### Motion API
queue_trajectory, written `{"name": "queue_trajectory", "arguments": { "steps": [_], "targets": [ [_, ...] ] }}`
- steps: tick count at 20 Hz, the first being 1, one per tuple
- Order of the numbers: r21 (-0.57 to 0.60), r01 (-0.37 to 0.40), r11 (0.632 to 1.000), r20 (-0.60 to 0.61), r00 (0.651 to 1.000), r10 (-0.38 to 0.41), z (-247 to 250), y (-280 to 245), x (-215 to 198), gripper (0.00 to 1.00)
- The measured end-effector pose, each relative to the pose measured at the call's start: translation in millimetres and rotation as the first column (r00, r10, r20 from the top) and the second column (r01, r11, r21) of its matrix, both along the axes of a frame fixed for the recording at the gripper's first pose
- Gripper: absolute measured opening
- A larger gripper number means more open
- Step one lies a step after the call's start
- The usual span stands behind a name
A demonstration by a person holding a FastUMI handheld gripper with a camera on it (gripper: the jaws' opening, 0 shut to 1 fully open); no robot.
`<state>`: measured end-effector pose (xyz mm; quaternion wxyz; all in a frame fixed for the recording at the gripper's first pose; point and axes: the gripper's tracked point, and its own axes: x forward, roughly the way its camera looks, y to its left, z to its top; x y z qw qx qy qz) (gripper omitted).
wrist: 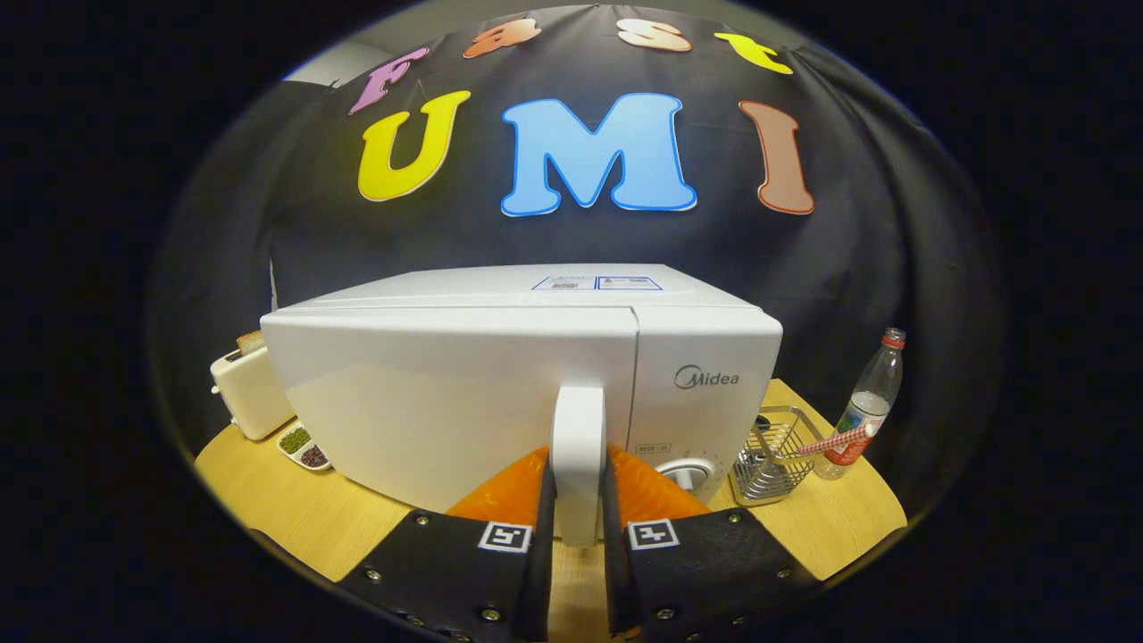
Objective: Open the microwave, put the food inside, and close the microwave door.
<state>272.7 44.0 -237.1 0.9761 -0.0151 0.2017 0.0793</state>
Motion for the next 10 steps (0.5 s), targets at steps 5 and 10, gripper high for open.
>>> {"name": "queue_trajectory", "arguments": {
  "steps": [5,10],
  "targets": [
    [-0.034,-0.036,0.999,-0.031,0.999,0.035,-1.7,-1.1,-6.5,0.13],
    [-0.051,-0.045,0.998,-0.023,0.999,0.043,1.8,4.7,-35.4,0.13]
  ]
}}
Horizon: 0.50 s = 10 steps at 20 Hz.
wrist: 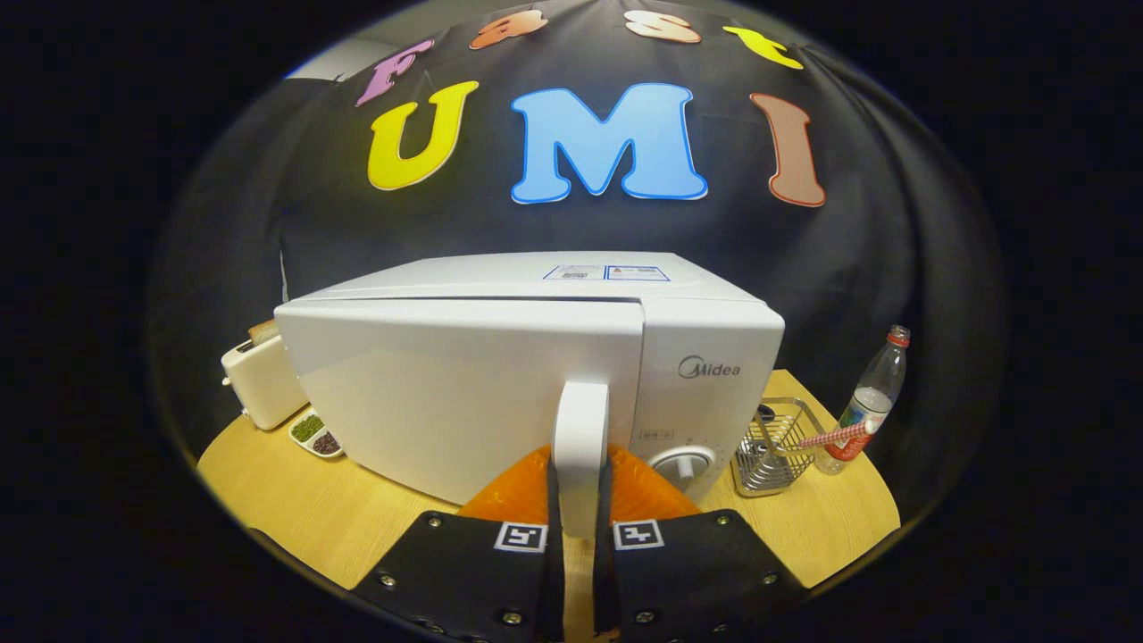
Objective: Open the microwave, put the food inside, and close the microwave door.
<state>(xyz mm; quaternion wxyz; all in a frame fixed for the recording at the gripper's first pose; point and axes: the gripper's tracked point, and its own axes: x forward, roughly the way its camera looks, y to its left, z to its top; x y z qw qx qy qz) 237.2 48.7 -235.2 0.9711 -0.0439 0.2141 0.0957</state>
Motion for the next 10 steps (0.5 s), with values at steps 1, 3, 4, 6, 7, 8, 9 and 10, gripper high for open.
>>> {"name": "queue_trajectory", "arguments": {
  "steps": [1,3,4,6,7,8,9,10],
  "targets": [
    [-0.033,-0.015,0.999,0.023,1.0,0.016,3.0,2.5,-13.1,0.13],
    [-0.042,-0.022,0.999,0.02,1.0,0.022,2.3,5.9,-32.2,0.13],
    [-0.019,-0.019,1.0,0.004,1.0,0.019,2.7,6.2,-36.4,0.13],
    [0.015,-0.023,1.0,-0.029,0.999,0.024,2.8,11.6,-45.7,0.12],
    [0.019,-0.029,0.999,-0.034,0.999,0.029,3.6,15.3,-52.8,0.12],
    [0.019,-0.036,0.999,-0.044,0.998,0.036,4.7,18.3,-60.7,0.12],
    [0.022,-0.041,0.999,-0.046,0.998,0.042,4.5,21.4,-67.7,0.13],
    [0.027,-0.047,0.999,-0.05,0.998,0.048,6.0,24.8,-75.3,0.15]
  ]
}}
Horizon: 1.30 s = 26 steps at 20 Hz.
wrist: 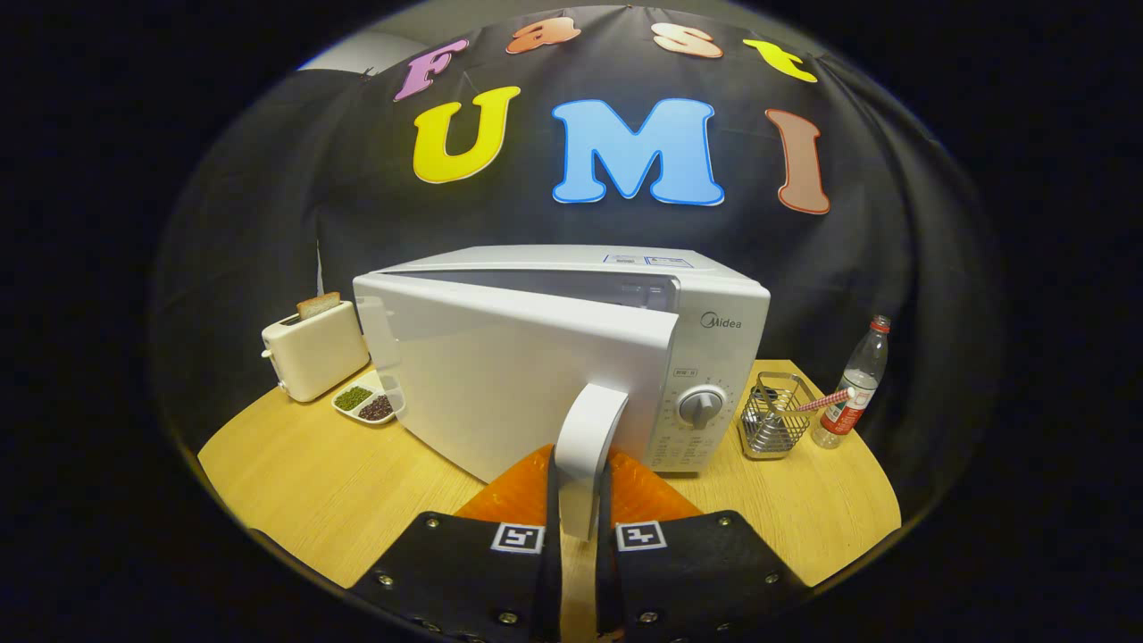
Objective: Open the microwave, put the food inside, and close the microwave door.
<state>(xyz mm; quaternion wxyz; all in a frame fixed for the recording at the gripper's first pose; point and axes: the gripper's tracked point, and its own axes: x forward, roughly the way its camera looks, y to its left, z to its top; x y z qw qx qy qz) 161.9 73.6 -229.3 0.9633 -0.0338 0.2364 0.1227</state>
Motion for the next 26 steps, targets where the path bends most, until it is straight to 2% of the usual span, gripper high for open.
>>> {"name": "queue_trajectory", "arguments": {
  "steps": [4,9,10,11,26],
  "targets": [
    [0.008,-0.015,1.0,-0.02,1.0,0.015,2.7,15.6,-27.7,0.22],
    [0.016,-0.018,1.0,-0.048,0.999,0.019,2.9,34.6,-58.2,0.24],
    [0.016,-0.019,1.0,-0.053,0.998,0.02,2.5,38.8,-64.2,0.3],
    [0.017,-0.018,1.0,-0.059,0.998,0.019,2.9,42.6,-69.1,0.31],
    [0.006,-0.149,0.989,-0.072,0.986,0.149,4.9,125.8,-143.7,0.31]
  ]
}}
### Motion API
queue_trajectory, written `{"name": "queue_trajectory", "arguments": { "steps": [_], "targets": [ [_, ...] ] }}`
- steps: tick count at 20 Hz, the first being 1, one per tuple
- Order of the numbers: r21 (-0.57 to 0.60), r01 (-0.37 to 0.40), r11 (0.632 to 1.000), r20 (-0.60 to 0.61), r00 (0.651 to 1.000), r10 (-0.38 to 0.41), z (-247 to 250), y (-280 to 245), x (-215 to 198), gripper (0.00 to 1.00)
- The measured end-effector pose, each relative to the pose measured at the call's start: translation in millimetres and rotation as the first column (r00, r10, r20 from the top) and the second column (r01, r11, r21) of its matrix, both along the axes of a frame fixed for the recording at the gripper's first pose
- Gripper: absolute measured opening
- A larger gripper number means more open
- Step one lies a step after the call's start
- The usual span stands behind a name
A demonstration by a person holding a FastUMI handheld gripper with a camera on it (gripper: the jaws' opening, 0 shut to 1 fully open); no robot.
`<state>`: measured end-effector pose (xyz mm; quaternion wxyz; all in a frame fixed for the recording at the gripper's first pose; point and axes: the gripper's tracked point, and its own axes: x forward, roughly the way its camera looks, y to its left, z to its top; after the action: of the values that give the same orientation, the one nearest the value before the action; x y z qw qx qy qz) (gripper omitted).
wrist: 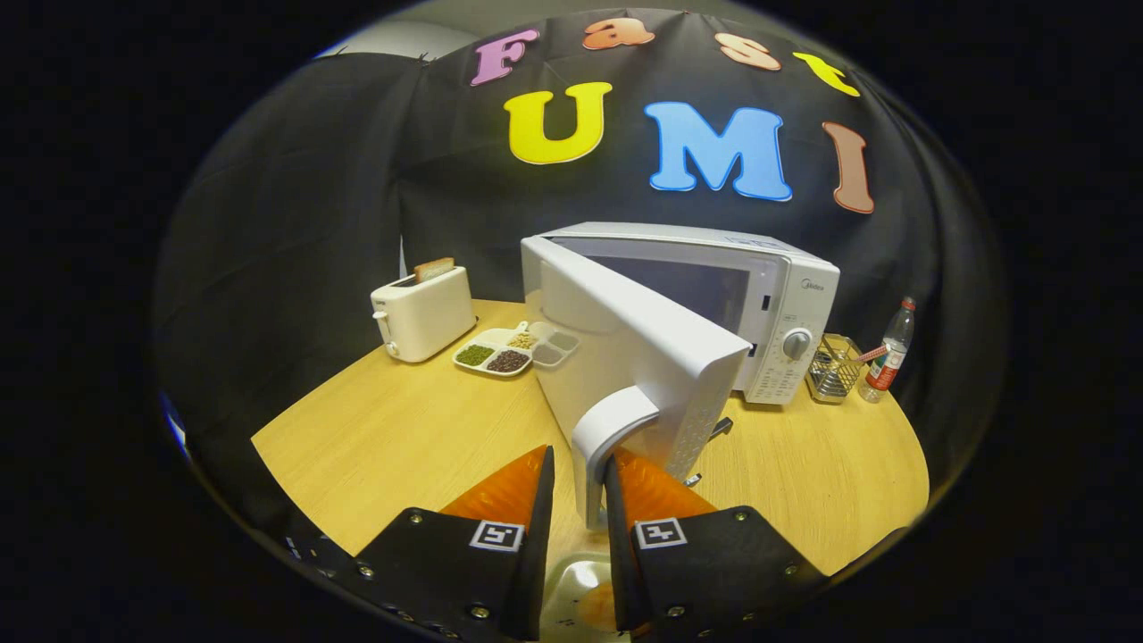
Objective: Open the microwave, put the food inside, and close the microwave door.
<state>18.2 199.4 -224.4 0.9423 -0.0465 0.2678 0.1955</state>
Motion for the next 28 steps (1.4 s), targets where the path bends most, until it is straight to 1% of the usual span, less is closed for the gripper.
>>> {"name": "queue_trajectory", "arguments": {
  "steps": [6,9,11,13,18,20,22,23,26,28],
  "targets": [
    [-0.001,-0.054,0.999,0.005,0.999,0.054,0.6,39.8,-23.6,0.31],
    [-0.024,-0.053,0.998,0.017,0.998,0.054,0.2,54.4,-30.0,0.31],
    [-0.015,-0.051,0.999,0.015,0.999,0.052,1.0,67.1,-38.3,0.32],
    [-0.012,-0.057,0.998,0.021,0.998,0.057,-0.1,82.6,-45.5,0.36],
    [-0.041,-0.054,0.998,0.038,0.998,0.056,-1.0,110.3,-57.8,0.36],
    [-0.042,-0.067,0.997,0.035,0.997,0.069,-3.7,125.2,-66.1,0.36],
    [-0.027,-0.107,0.994,0.028,0.994,0.108,-5.4,143.2,-73.3,0.36],
    [-0.007,-0.142,0.99,0.033,0.989,0.142,-3.1,154.2,-77.2,0.37],
    [0.019,-0.244,0.97,0.085,0.967,0.242,15.6,180.8,-84.5,0.37],
    [0.057,-0.295,0.954,0.105,0.952,0.288,31.6,189.7,-91.3,0.37]
  ]
}}
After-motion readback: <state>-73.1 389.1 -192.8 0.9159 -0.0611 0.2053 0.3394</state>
